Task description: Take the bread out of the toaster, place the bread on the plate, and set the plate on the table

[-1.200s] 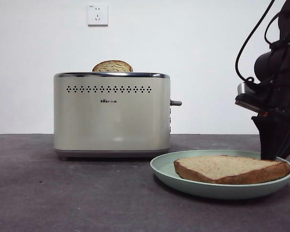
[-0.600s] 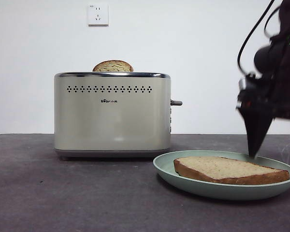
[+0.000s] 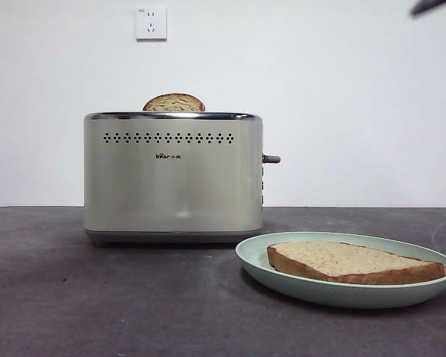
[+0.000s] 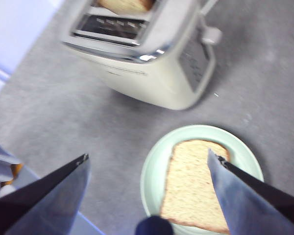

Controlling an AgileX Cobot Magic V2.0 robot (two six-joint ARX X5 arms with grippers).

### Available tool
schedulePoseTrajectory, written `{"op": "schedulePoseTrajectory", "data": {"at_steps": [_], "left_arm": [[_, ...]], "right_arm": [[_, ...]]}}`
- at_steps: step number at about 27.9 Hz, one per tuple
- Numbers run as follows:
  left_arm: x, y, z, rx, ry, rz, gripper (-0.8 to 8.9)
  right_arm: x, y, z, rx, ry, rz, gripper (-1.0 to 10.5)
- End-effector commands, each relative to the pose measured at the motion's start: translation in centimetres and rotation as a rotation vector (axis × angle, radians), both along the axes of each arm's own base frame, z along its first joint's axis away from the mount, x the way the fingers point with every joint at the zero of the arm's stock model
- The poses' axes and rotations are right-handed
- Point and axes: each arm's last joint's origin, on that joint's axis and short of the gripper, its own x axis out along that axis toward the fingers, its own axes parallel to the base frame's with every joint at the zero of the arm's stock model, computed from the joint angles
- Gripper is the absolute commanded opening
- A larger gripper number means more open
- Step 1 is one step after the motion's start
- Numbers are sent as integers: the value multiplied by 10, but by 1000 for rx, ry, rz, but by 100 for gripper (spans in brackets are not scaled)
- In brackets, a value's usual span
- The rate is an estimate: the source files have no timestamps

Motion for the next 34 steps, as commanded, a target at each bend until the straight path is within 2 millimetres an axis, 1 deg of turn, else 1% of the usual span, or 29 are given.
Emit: {"op": "schedulePoseTrajectory", "data": {"at_steps": [1,3,5,6,7,8,10,11,12,18,34], "left_arm": [[2,1,-26,-28,-12,69,395],[2,4,-44,-70,-37,133,392],[1,8,-57,-109,-65,185,349],[0,10,-62,-126,-81,199,305],[-1,11,-67,-136,-91,202,249],[-2,13,-72,-143,-101,206,142],[-3,14,-77,-143,-110,219,-31],[-3,14,-80,-140,-107,220,-7],[-3,14,-81,-135,-105,225,-8],[-2,15,-81,-119,-130,283,-8],[-2,16,-84,-101,-102,291,-4]], "right_arm": [[-13,1,6,31,-15,-1,409],[-23,1,11,38,-36,6,405],[-28,1,13,41,-46,9,405],[-30,1,13,41,-49,11,400],[-31,1,13,41,-47,12,374],[-31,0,13,40,-40,12,298],[-32,0,11,32,-26,16,124],[-33,0,11,19,-26,26,18],[-33,0,10,7,-32,36,-15],[-33,0,10,5,-34,34,-9],[-34,-1,8,1,-6,29,1]]}}
